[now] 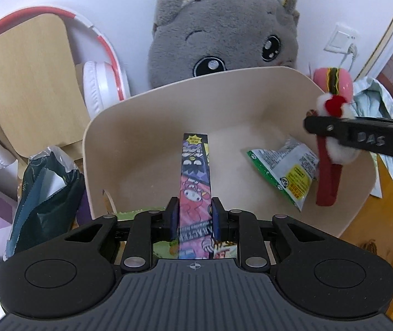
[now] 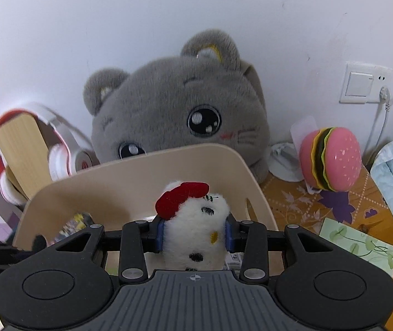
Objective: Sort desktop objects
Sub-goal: 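Carry the candy stick and plush doll over the basket and release both, then grasp the blue-white drink box with the left gripper while the right grasps the colorful juice box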
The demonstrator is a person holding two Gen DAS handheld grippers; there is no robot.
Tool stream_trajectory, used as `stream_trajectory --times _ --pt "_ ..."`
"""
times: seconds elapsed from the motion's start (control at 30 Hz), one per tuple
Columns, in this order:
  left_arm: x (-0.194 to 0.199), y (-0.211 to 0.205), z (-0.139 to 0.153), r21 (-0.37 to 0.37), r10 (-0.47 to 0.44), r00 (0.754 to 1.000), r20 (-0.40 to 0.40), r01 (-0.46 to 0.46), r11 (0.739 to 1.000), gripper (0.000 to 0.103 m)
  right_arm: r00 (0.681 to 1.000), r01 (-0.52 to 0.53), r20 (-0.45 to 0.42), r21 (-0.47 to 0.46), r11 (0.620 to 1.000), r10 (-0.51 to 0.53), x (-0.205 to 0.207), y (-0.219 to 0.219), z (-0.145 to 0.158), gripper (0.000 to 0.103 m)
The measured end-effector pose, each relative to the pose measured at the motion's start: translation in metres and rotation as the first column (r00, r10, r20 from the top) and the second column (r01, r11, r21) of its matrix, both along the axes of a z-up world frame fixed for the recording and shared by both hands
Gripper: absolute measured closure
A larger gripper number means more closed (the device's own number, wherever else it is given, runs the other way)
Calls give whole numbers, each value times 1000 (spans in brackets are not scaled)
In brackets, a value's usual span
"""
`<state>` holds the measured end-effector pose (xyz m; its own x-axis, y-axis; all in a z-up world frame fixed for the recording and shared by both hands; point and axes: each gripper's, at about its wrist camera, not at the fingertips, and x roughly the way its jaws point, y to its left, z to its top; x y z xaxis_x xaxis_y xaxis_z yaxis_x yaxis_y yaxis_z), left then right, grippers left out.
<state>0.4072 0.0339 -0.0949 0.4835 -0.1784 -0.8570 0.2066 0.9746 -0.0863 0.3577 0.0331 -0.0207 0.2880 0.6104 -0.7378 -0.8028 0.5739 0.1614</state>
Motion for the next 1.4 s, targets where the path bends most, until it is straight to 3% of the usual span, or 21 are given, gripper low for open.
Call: stream_trajectory --times 0.07,0.1,0.17,0.2,0.33,0.73,0.97,1.23,1.4 --pt "-3 -3 1 3 -10 1000 5 10 1000 72 1000 -18 4 -35 999 19 -1 3 -5 64" --pt "-5 -4 2 -1 -11 1000 8 11 1000 57 1000 -24 -3 -57 998 24 -1 5 -7 54" --pt "-9 -4 6 -8 9 1000 20 -9 1000 33 1000 -25 -14 -67 997 24 0 3 -9 49" --pt "-11 -2 9 -19 25 999 33 -24 1000 29 1000 -24 -16 -67 997 23 0 1 -9 44" --pt "-21 4 18 -89 64 997 46 -60 994 27 999 -35 -15 -35 999 34 2 -13 -2 20" --pt "-73 20 30 -73 59 992 114 -51 996 26 994 -78 72 14 997 77 0 -90 30 2" --pt "-110 26 26 -61 49 994 100 -43 997 26 993 -55 103 -20 998 56 4 -141 32 0" --pt "-149 31 -7 -115 99 994 -47 -104 988 26 995 -20 97 -96 995 30 0 -187 8 0" --pt "-172 28 -26 -99 116 987 -108 -127 987 26 998 -19 63 -139 990 28 -10 -205 -14 0"
